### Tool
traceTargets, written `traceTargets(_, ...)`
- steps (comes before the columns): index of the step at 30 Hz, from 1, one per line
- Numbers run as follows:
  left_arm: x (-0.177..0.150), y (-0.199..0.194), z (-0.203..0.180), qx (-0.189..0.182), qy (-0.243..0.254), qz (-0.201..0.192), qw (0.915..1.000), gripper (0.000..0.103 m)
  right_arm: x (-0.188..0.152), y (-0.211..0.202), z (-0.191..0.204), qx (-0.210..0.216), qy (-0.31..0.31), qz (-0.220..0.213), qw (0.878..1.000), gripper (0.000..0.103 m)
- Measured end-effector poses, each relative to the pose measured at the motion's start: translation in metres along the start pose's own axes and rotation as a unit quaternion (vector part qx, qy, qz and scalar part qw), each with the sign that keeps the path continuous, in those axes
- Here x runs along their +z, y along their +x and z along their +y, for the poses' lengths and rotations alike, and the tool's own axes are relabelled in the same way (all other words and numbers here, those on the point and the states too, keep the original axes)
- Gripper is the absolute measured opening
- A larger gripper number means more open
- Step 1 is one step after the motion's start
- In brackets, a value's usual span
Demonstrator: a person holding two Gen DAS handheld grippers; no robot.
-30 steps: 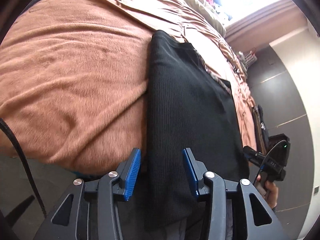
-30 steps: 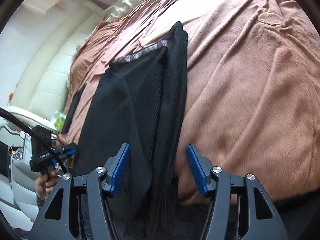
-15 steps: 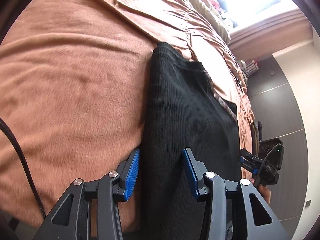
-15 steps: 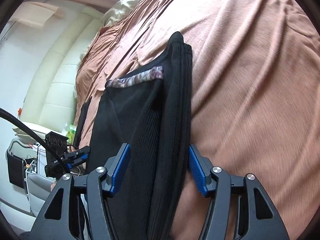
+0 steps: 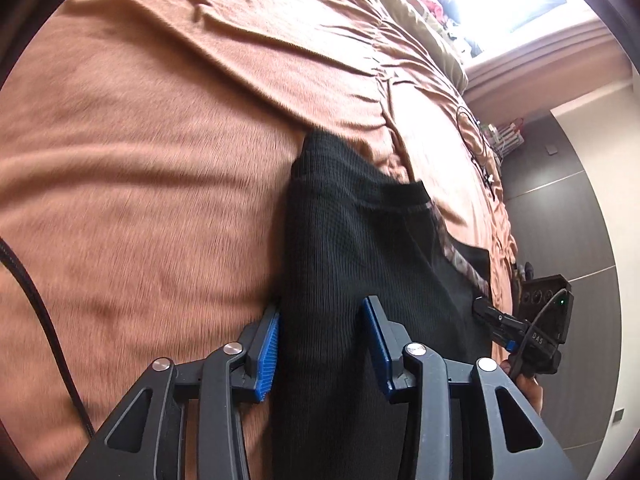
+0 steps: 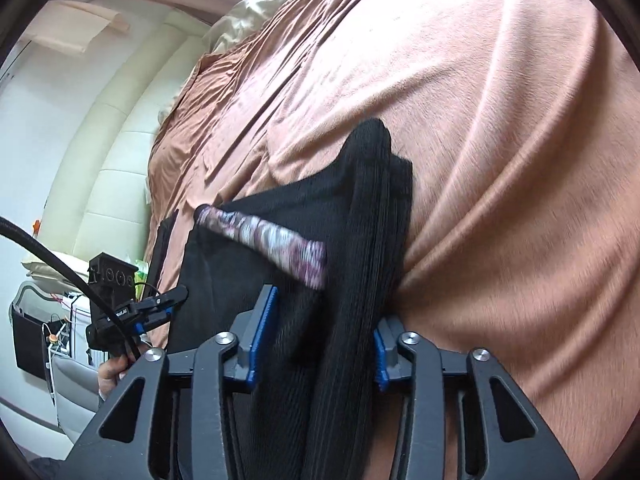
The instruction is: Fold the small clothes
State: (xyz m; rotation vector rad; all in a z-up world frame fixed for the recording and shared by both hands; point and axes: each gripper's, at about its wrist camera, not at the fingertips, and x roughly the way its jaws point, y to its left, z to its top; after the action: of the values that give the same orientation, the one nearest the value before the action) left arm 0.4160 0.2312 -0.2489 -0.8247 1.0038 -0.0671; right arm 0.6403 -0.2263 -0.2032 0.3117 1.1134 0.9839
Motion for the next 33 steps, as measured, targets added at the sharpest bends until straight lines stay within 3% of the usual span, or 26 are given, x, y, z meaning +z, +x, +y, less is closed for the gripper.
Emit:
traceTargets(7,0.024,0.014,-0.004,0.008,0.004,-0.004,1.0,0.033,0.009,0.011,0.004,-0.004,-0.004,-0.001,1.0,0.026)
traceTargets(9,0.028,0.016,-0.005,0.014,0.003,-0.004,0.9999,0.02,0.009,0.012,0.006,-0.01,-0.006,-0.003,1.0,0.019)
traceTargets(12,0.029,0.011,-0.01,0.021,0.009,-0.008,0.9997,0.01,0.008,0.007,0.019,-0.023,-0.022,-0.011,0.999,0.012)
traceTargets(24,0.007,-0.075,-0.073,-0.028,0.078,-0.075,0.9937,0.007,-0.026,-0.052,0.097,-0.026,-0.092,-0.074,0.993,0.011)
traceTargets(33,-0.04,-0.153,-0.133,-0.064,0.124,-0.129,0.9819,0.007,-0.095,-0.126,0.149,-0.026,-0.141,-0.134,0.981,0.011)
